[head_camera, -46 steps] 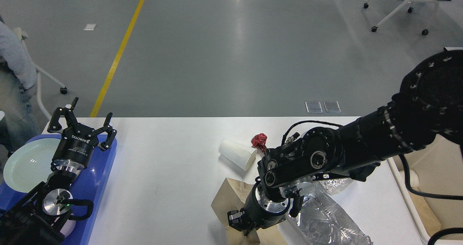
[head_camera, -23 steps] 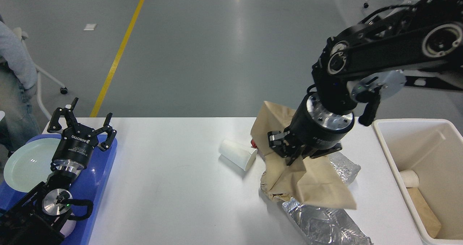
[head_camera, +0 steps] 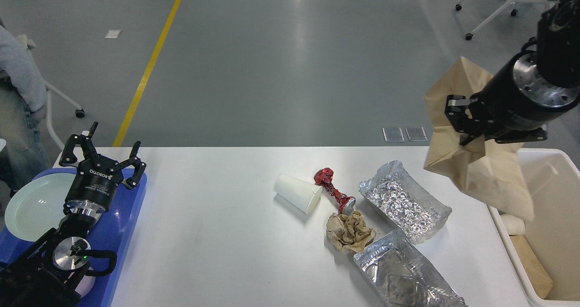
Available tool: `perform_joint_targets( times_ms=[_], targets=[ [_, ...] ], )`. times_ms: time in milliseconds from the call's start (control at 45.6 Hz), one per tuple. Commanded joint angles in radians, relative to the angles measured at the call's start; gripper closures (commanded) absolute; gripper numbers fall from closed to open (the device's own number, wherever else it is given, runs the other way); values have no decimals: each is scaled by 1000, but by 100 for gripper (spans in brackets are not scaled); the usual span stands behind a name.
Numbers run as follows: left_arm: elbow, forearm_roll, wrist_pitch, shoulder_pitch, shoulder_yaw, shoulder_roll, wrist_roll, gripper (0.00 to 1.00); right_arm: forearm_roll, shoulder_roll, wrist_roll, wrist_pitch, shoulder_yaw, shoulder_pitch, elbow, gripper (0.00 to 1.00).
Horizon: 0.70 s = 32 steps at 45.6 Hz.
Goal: Tidy desktop
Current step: 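Lift the brown paper bag and carry it into the cream bin, then release the paper bag inside the bin with the right gripper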
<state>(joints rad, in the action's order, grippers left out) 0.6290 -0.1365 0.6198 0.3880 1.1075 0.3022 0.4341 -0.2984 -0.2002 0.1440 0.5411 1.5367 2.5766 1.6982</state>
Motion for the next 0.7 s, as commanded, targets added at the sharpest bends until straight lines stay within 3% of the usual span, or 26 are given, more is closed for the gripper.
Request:
perform_joint_targets(
  times_ms=[0,132,175,351,526,679],
  targets=[
    [0,0,0,0,0,0,0,4,102,-143,-3,-58,80,-87,-54,100],
    [0,0,0,0,0,0,0,4,146,-306,-4,-141,118,-280,-219,100],
    [0,0,0,0,0,0,0,4,168,-412,-4,-168,85,-422,-345,100],
    [0,0,0,0,0,0,0,4,243,-561,-4,-179,-182,-838,-678,100],
    [0,0,0,0,0,0,0,4,254,-542,-11,-208,-521,-1320,-1014,100],
    [0,0,0,0,0,0,0,4,272,-411,-12,-320,-668,-1584,-1244,100]
  ],
)
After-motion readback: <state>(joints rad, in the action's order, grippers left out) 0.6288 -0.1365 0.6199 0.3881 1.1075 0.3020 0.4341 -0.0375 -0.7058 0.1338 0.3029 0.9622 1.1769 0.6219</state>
